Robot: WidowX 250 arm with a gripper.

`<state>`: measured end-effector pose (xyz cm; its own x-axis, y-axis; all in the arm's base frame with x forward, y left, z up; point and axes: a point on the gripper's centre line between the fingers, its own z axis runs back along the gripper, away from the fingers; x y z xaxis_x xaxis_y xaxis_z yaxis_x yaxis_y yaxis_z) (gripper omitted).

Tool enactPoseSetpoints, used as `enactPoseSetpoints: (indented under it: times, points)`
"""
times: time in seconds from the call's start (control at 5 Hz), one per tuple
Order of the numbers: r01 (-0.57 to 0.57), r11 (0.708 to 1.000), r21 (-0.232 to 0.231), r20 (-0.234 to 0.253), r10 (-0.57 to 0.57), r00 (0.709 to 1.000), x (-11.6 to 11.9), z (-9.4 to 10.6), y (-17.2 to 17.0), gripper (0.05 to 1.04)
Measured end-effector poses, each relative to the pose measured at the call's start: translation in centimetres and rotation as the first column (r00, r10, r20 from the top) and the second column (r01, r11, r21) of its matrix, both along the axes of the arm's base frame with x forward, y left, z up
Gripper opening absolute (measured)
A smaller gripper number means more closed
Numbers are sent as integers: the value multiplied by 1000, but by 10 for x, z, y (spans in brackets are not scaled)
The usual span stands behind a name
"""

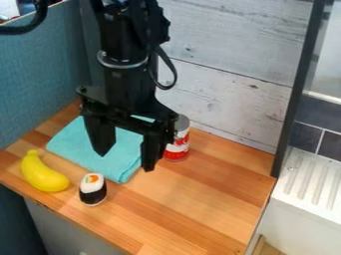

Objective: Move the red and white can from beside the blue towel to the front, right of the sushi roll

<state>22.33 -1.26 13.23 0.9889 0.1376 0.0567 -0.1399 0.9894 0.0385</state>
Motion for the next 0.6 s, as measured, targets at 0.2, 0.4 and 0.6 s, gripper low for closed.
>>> enactPoseSetpoints:
  times: [0.2,0.4,0.6]
  points:
    - [0,1000,0,-20,0,1000,-1,-5,0,1002]
    - [-12,1000,-3,-2,12,1000,30,-15,10,1002]
    - [-15,1000,-14,18,16,1000,66,-17,28,1002]
